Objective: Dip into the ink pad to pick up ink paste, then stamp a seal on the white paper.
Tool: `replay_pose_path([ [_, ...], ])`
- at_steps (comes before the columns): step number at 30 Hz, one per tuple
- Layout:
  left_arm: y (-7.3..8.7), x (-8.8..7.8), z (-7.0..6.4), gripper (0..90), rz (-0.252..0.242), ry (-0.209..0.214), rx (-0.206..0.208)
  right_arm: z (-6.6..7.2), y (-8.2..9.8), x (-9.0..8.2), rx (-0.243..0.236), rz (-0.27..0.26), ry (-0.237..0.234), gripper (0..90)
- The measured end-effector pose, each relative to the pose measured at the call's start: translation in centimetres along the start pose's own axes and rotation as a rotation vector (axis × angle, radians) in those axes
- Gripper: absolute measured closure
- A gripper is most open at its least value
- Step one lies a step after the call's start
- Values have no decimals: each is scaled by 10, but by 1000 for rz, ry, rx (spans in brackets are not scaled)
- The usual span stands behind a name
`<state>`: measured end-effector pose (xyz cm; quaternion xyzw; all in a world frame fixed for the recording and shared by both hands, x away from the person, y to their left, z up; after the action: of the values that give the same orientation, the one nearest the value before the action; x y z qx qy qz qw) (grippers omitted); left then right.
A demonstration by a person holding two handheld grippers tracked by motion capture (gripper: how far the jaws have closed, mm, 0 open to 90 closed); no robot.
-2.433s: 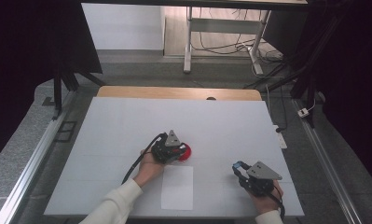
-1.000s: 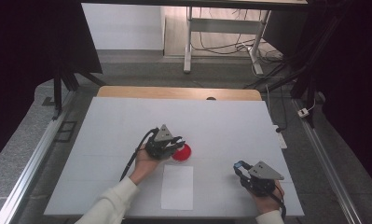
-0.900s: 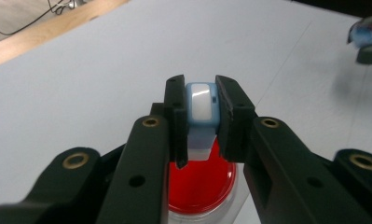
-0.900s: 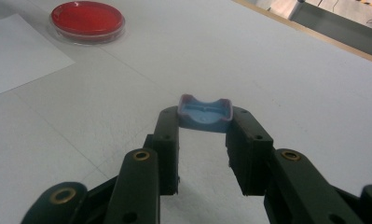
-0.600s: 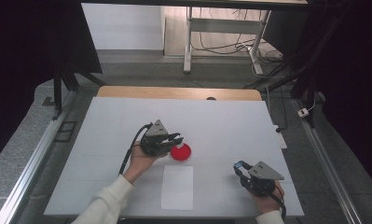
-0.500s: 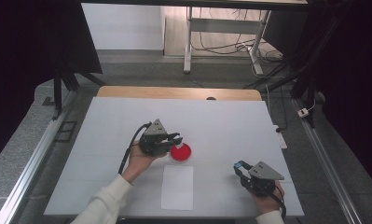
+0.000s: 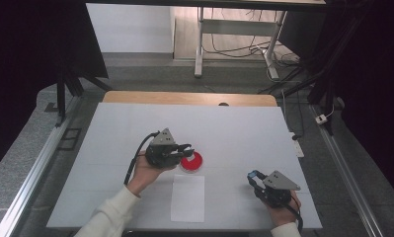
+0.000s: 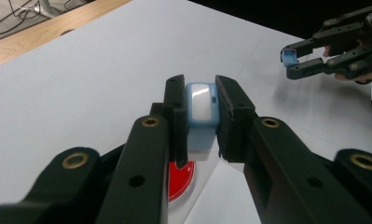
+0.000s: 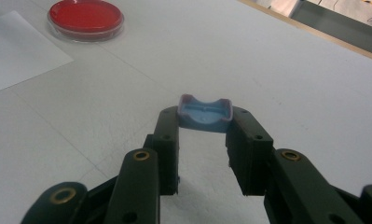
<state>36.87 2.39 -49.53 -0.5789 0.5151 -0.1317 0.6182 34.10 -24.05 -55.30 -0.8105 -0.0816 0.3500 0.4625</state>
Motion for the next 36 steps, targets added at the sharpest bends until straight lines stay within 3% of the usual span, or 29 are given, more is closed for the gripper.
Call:
replay_pose_path([
  [14, -1, -8, -12, 750, -13, 40, 3, 0, 0, 0, -3, 3, 0, 650],
  [36, 19, -14, -20, 749, 32, 56, 12, 0, 1, 1, -1, 5, -2, 651],
])
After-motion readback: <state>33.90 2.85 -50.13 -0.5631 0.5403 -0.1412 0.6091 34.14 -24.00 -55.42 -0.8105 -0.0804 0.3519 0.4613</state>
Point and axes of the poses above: each handheld gripper's, and its own axes: x roughly forward along the jaws, y roughly out of its underside, z roughly to its left, the point moved 9 cm from there along x, roughly forward along the jaws, and after that the axes turned 7 degrees about -x, right-handed, at the moved point
